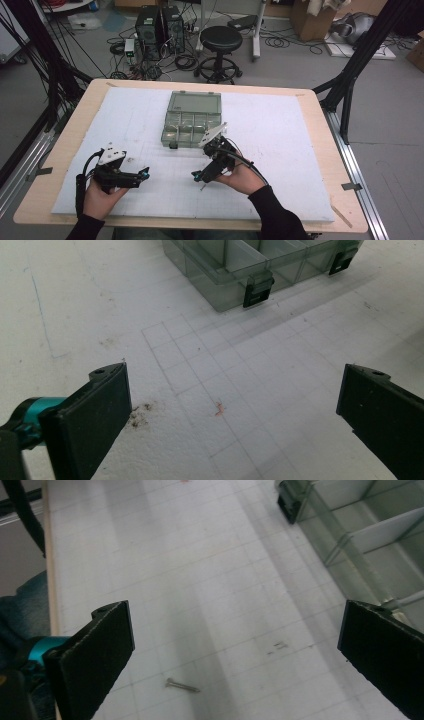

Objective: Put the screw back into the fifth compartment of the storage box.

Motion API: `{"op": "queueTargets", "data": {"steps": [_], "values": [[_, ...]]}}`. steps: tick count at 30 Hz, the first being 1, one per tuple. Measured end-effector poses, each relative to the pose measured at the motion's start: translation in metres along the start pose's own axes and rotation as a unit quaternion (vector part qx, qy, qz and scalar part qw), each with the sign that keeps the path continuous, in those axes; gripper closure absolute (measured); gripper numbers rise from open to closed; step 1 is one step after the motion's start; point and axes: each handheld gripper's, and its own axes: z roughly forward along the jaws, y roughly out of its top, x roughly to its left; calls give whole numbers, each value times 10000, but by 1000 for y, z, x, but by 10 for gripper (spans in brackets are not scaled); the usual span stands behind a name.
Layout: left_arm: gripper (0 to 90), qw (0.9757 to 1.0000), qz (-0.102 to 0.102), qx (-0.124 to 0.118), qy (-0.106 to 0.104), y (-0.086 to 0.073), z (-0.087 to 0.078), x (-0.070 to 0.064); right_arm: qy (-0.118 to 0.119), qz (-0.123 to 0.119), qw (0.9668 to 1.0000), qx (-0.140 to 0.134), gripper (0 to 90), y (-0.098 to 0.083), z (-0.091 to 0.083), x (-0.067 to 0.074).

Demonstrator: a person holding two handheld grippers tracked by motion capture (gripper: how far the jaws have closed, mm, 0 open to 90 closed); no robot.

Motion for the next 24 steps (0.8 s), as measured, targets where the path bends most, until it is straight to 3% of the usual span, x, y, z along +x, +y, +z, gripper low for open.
{"op": "queueTargets", "data": {"steps": [5, 7, 10, 15, 24], "values": [[17, 10000, -12, -9, 2, 0, 0, 0, 66, -7, 10000, 40, 15, -5, 4, 6], [17, 10000, -12, -9, 4, 0, 0, 1, 177, -61, 9998, 5, 97, -7, 4, 7], [17, 10000, -13, -10, 4, 0, 0, 1, 214, -81, 9997, 43, 147, -10, 6, 11], [17, 10000, -12, -10, 5, 0, 0, 1, 270, -116, 9994, 172, 160, -15, 8, 15], [17, 10000, 6, 5, 7, 0, 0, 0, 374, -71, 9990, 247, 312, -27, 9, 18]]}}
